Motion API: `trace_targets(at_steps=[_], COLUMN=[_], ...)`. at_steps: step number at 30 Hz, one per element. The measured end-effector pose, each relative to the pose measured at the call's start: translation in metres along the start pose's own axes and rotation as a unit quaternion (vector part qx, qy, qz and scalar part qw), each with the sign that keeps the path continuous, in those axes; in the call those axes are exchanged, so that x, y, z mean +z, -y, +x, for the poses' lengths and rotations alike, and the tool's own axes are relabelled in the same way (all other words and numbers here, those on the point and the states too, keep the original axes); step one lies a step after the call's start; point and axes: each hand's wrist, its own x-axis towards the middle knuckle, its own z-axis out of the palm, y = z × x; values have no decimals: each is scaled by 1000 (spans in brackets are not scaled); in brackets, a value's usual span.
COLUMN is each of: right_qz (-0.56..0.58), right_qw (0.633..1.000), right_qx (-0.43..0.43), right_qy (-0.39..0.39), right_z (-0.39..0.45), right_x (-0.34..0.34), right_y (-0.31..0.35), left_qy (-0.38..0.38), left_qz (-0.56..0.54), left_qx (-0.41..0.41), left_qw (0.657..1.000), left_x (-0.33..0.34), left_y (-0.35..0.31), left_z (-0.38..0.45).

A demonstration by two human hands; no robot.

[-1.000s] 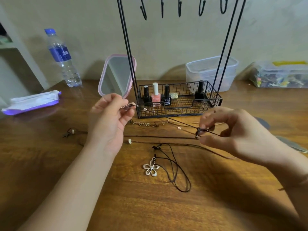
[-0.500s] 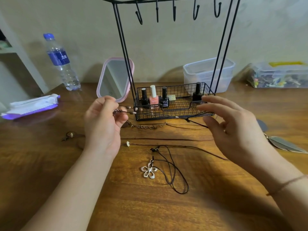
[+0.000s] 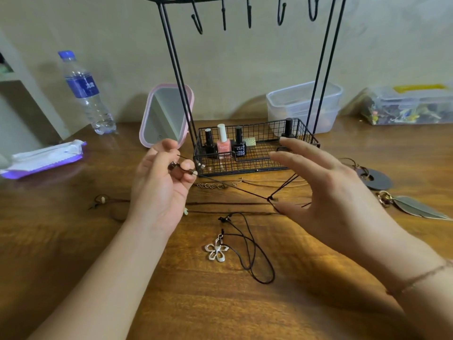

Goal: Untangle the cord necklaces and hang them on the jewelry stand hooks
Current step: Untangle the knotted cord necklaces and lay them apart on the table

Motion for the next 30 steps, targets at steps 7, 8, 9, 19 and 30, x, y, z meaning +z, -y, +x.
trace_targets(at_steps=[7, 8, 9, 19, 30], right_qz=[-66, -87, -107, 134, 442], right_qw=[997, 995, 991, 989, 884], right_qx=[-4, 2, 12, -27, 25], right_qy=[38, 58, 79, 59, 150], right_z=[0, 0, 0, 1, 4], right_x=[-4, -4, -3, 11, 38], right_y=[-3, -4, -5, 8, 17], left_qy=[38, 44, 52, 265, 351], left_qz=[-77, -93, -108, -14, -4], left_qx=[-34, -46, -57, -71, -39], left_qw=[996, 994, 991, 962, 936], left_x=[-1, -2, -4, -2, -7], left_y=[1, 0, -2, -2, -16], left_z=[-1, 0, 1, -11, -8])
